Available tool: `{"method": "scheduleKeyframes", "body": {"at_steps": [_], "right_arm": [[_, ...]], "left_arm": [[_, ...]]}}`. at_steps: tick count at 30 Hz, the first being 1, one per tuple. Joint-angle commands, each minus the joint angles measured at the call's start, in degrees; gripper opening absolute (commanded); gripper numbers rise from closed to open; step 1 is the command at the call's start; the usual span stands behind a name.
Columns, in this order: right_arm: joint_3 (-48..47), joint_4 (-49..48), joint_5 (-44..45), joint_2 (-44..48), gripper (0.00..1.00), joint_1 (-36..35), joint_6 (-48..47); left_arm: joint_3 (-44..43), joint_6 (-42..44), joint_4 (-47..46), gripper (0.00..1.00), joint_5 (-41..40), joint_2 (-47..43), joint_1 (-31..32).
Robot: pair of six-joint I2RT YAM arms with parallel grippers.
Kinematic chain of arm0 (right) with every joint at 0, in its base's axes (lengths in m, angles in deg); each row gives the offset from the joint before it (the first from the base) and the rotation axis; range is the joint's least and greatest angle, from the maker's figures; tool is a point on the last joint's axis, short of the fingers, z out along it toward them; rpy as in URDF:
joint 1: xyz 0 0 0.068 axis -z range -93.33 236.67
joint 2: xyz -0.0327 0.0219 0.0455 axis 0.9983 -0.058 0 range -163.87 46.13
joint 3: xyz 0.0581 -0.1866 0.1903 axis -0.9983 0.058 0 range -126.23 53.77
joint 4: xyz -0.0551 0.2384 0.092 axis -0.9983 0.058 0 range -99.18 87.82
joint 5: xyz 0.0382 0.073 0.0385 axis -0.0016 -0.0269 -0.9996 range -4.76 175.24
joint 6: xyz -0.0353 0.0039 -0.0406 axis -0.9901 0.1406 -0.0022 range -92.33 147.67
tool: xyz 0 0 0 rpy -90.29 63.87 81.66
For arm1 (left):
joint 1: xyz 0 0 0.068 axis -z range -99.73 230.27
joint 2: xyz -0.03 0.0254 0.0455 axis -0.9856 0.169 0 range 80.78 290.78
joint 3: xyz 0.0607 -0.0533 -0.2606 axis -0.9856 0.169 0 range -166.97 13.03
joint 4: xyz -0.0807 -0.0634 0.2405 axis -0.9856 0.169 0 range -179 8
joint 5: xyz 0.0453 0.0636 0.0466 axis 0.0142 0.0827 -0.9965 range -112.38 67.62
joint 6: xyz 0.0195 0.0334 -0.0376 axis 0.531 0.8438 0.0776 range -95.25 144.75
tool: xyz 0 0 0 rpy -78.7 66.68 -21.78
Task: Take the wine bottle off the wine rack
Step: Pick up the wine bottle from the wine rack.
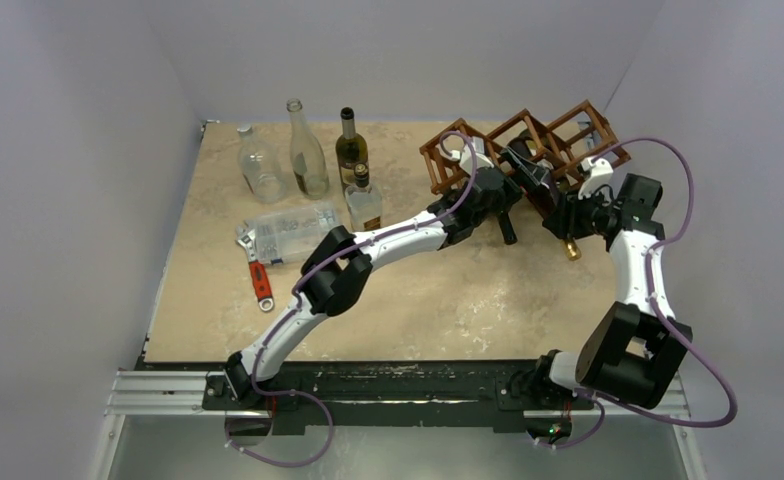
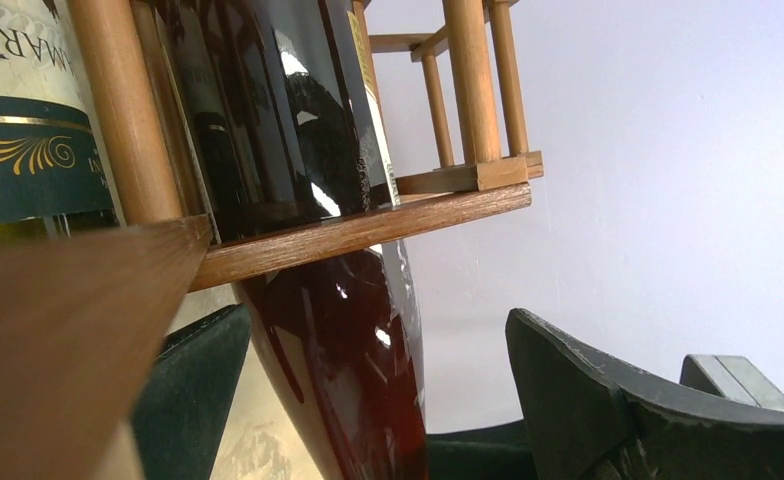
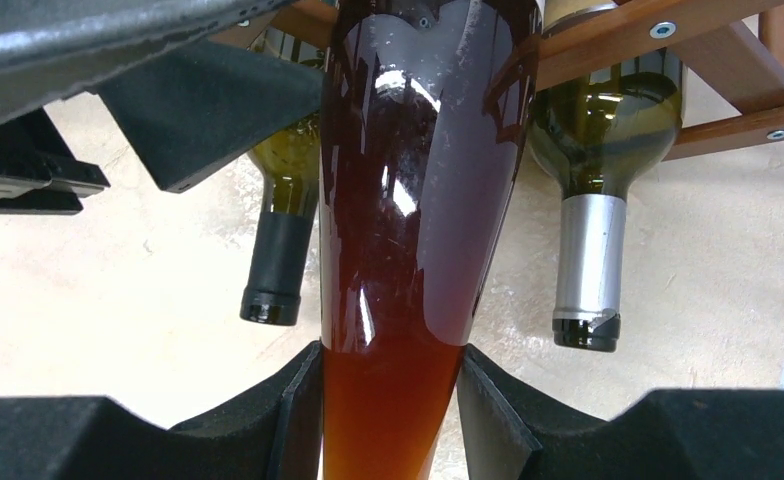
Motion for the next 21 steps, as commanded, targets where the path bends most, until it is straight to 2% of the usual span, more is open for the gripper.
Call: {"method": "scheduleKeyframes", "body": {"at_steps": [1, 6, 16, 21], "right_arm": [[-0.2, 4.0, -6.6, 2.9, 0.00, -0.7, -2.5], [-0.4, 4.9, -7.0, 2.1, 0.00, -0.7, -3.1], [-1.2, 4.3, -6.9, 1.3, 0.00, -0.7, -2.3], [-1.3, 4.3, -6.9, 1.1, 0.00, -0.7, -2.2]], "left_arm": [[-3.3, -2.2, 2.3, 1.00, 3.1, 2.8, 0.8], [-3.9, -3.0, 3.4, 1.00, 3.9, 3.8, 1.1], [-3.8, -4.5, 11.4, 0.98, 4.1, 2.7, 2.0], [-3.5, -4.8, 11.6, 0.96, 4.9, 2.1, 2.4]]}}
